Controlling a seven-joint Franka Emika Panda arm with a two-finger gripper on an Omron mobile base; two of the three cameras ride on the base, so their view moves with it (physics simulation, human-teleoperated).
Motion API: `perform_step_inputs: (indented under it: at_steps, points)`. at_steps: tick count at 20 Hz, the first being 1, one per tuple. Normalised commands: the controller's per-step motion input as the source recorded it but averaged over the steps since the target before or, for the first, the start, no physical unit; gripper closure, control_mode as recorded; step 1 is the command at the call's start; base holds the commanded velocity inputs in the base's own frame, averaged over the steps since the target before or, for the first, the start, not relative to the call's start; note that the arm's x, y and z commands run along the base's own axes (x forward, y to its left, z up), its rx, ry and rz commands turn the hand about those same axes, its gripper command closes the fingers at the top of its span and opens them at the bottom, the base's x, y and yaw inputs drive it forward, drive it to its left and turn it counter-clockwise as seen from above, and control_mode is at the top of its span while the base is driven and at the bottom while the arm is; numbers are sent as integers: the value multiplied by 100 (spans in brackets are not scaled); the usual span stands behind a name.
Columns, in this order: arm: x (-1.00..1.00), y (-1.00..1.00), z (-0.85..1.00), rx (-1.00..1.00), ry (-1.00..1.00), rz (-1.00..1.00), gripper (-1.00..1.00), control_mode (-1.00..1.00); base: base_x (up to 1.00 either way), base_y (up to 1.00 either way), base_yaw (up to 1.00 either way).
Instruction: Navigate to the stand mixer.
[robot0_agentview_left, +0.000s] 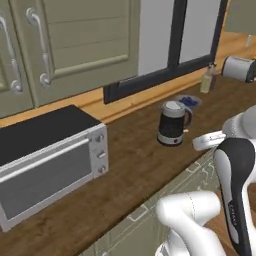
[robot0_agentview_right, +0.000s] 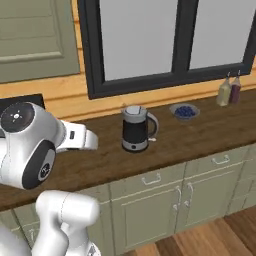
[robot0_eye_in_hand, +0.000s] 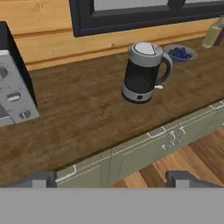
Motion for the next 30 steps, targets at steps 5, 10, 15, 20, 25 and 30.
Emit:
perform_step_inputs:
  at_steps: [5,10,15,20,25,30]
  points:
    - [0,0,0,0,0,0,-100,100,0,-5,-100]
    - [0,0,0,0,0,0,-100,100,0,-13,-98]
    - [0,0,0,0,0,0,-100,100,0,-30,-92]
    - [0,0,0,0,0,0,-100,100,3,-34,-85]
    - [0,0,0,0,0,0,-100,100,10,-41,-82]
    - [0,0,0,0,0,0,-100,100,12,-17,-87]
